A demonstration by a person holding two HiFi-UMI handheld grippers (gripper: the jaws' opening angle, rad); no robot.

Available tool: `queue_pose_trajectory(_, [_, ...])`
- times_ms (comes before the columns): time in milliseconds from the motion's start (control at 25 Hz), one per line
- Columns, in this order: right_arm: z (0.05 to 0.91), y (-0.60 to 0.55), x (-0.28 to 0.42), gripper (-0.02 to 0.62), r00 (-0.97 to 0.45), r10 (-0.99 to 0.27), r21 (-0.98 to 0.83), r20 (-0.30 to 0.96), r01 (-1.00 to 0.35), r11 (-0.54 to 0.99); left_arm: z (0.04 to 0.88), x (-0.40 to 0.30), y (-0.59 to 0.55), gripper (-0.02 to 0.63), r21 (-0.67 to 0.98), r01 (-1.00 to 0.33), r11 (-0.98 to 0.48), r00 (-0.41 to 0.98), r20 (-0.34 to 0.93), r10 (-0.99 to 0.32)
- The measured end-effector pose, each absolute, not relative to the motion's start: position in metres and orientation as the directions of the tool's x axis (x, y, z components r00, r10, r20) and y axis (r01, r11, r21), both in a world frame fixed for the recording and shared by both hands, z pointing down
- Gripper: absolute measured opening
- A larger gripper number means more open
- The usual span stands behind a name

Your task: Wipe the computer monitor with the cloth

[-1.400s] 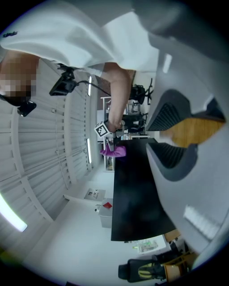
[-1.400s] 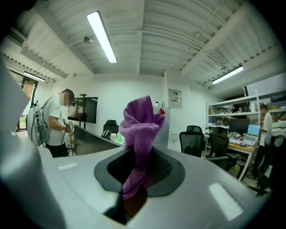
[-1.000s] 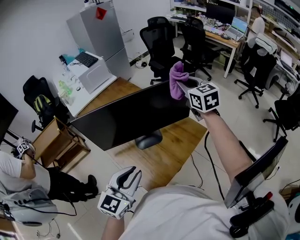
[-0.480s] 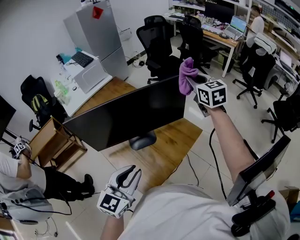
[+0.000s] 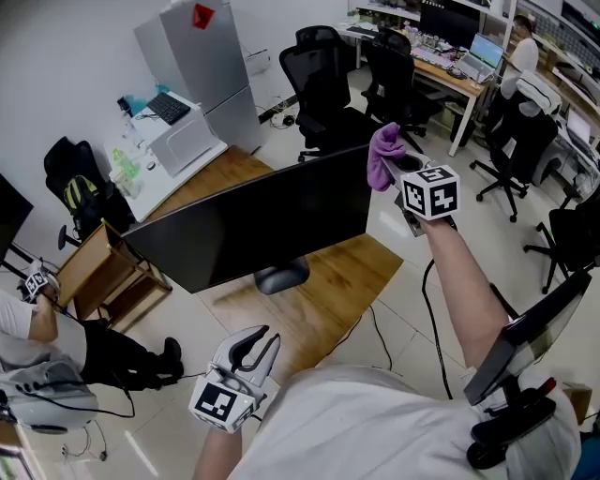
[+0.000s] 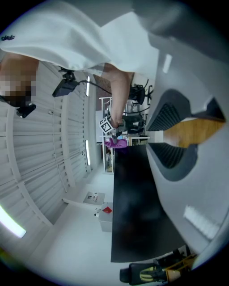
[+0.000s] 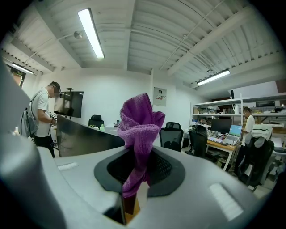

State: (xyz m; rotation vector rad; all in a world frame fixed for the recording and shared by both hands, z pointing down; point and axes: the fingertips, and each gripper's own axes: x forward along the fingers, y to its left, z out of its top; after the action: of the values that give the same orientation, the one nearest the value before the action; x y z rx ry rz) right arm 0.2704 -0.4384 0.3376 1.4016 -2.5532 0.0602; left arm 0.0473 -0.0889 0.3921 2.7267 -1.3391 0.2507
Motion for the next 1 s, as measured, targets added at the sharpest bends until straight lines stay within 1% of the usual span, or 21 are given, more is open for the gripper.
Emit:
queue_pose_trajectory(320, [0.371,-0.434,0.271,0.067,-0.518,-0.819,0.045,0.248,-0.838,0.543,0.387,0.037,-0.087,0.103,0.023,-0.81,-0.586,0.578,0.205,-0.79])
queue_pose_trajectory(1000, [0.472,-0.427,0.269,0.067,-0.487,-0.801,-0.017,0.348,-0.858,0.514,0.388,0.008,-0.085,0.103,0.02,-0.852,-0.522,0.509,0.261,-0.82])
